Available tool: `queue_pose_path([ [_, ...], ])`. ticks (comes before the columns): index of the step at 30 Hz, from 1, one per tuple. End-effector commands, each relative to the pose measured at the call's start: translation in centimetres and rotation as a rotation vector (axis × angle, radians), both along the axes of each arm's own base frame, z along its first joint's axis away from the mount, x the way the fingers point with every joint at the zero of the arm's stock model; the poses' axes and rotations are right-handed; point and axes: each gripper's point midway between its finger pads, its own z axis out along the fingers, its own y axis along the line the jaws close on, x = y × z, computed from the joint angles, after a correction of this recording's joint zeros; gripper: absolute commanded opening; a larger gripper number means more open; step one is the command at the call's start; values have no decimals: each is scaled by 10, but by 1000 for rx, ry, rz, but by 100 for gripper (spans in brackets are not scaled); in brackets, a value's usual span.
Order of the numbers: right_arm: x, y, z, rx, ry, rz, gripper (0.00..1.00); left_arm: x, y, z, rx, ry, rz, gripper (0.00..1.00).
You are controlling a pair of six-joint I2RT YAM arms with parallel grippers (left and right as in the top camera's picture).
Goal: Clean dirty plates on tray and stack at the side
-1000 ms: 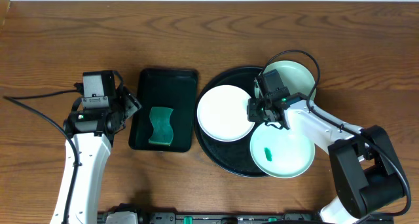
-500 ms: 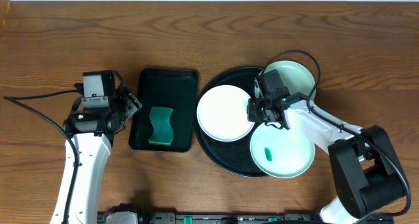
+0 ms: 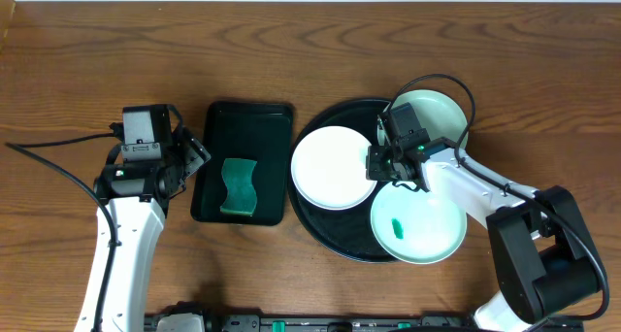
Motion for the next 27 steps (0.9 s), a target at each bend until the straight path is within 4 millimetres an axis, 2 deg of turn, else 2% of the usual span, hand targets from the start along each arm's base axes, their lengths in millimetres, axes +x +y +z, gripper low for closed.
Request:
queue_pose_path([
  [1, -4, 6, 8, 22, -4, 15, 1, 4, 2, 9, 2, -22, 13, 82],
  [13, -5, 0, 23, 17, -25, 3, 1, 4, 2, 9, 2, -22, 13, 82],
  [23, -3, -5, 44, 10, -75, -10, 1, 4, 2, 9, 2, -22, 13, 82],
  [27, -3, -5, 45, 18, -72, -28, 1, 4, 2, 9, 2, -22, 13, 82],
])
